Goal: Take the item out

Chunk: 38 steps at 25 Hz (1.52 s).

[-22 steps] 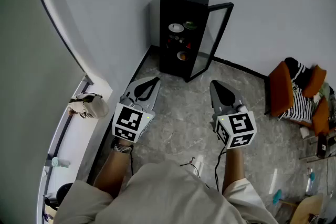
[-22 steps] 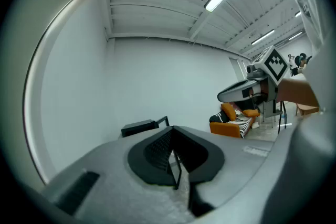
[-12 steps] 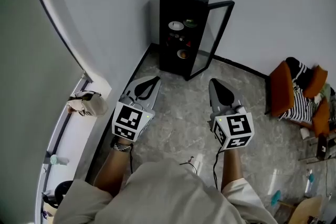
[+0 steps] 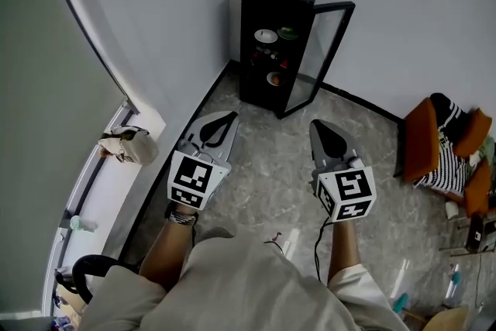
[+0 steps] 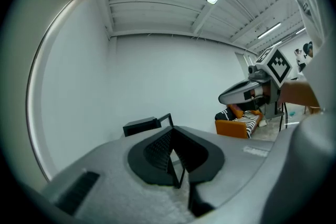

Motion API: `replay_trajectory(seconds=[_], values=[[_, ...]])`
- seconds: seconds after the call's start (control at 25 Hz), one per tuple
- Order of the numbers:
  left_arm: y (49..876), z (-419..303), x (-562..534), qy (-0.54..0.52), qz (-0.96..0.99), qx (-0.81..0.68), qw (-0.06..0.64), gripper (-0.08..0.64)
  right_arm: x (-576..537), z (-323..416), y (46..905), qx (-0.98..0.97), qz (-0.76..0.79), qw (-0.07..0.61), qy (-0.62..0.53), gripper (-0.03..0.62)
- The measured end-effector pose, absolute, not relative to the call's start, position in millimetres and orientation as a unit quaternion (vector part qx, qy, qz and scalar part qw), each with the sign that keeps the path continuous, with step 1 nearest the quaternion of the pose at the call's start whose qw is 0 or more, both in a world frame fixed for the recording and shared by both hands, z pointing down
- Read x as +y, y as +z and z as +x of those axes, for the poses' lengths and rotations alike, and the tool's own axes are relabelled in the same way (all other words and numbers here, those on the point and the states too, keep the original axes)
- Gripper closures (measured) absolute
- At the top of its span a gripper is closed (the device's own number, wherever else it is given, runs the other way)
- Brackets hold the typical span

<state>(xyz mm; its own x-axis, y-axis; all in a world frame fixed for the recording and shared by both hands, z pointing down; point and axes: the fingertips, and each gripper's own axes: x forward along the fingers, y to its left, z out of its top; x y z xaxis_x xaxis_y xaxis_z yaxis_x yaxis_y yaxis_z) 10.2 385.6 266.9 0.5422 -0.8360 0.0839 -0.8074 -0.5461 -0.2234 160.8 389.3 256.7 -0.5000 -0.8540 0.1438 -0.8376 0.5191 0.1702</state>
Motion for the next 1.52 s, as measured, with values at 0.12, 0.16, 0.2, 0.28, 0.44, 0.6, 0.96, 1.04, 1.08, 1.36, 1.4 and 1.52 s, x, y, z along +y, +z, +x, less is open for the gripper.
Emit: replay_trajectory(seconds=[0.12, 0.16, 0.2, 0.28, 0.44, 0.6, 0.96, 1.04, 1.08, 1.36, 1.4, 1.52], values=[[270.9, 14.0, 382.1, -0.094, -0.871, 0.477, 0.072, 0.555, 379.7, 167.0, 259.5, -0.867, 0.488, 0.099, -0.033, 0.588], [272.8, 14.4, 379.9, -0.096, -0.87, 0.478, 0.07, 0.555, 376.9, 167.9, 259.6, -0.868, 0.487, 0.094, -0.029, 0.588], [274.8, 14.4, 377.4, -0.099, -0.87, 0.478, 0.068, 0.555, 374.5, 168.9, 259.8, -0.868, 0.487, 0.09, -0.027, 0.588], [278.4, 12.7, 370.4, -0.102, -0.869, 0.48, 0.065, 0.555, 367.4, 171.5, 260.0, -0.868, 0.488, 0.087, -0.026, 0.588], [282.3, 4.5, 349.1, -0.108, -0.86, 0.494, 0.073, 0.555, 343.5, 168.2, 263.1, -0.869, 0.486, 0.086, -0.025, 0.588], [287.1, -2.3, 307.1, -0.107, -0.862, 0.489, 0.082, 0.555, 305.8, 155.9, 265.5, -0.865, 0.494, 0.083, -0.041, 0.588], [272.9, -15.1, 172.4, -0.101, -0.877, 0.461, 0.094, 0.555, 179.9, 137.4, 259.5, -0.86, 0.502, 0.087, -0.013, 0.588], [273.7, -23.7, 144.5, -0.103, -0.879, 0.458, 0.087, 0.555, 153.7, 129.9, 256.6, -0.861, 0.502, 0.08, -0.004, 0.588], [274.7, -27.5, 130.3, -0.104, -0.879, 0.457, 0.083, 0.555, 139.5, 127.3, 256.7, -0.86, 0.504, 0.08, -0.001, 0.588], [290.9, -50.3, 44.9, -0.093, -0.888, 0.448, 0.038, 0.555, 47.8, 110.8, 266.9, -0.852, 0.516, 0.084, 0.019, 0.586], [293.6, -53.2, 34.6, -0.094, -0.889, 0.447, 0.033, 0.555, 37.9, 108.1, 267.8, -0.852, 0.517, 0.084, 0.021, 0.586], [297.7, -58.7, 3.8, -0.099, -0.889, 0.446, 0.03, 0.555, 8.2, 103.6, 270.2, -0.849, 0.52, 0.088, 0.026, 0.586]])
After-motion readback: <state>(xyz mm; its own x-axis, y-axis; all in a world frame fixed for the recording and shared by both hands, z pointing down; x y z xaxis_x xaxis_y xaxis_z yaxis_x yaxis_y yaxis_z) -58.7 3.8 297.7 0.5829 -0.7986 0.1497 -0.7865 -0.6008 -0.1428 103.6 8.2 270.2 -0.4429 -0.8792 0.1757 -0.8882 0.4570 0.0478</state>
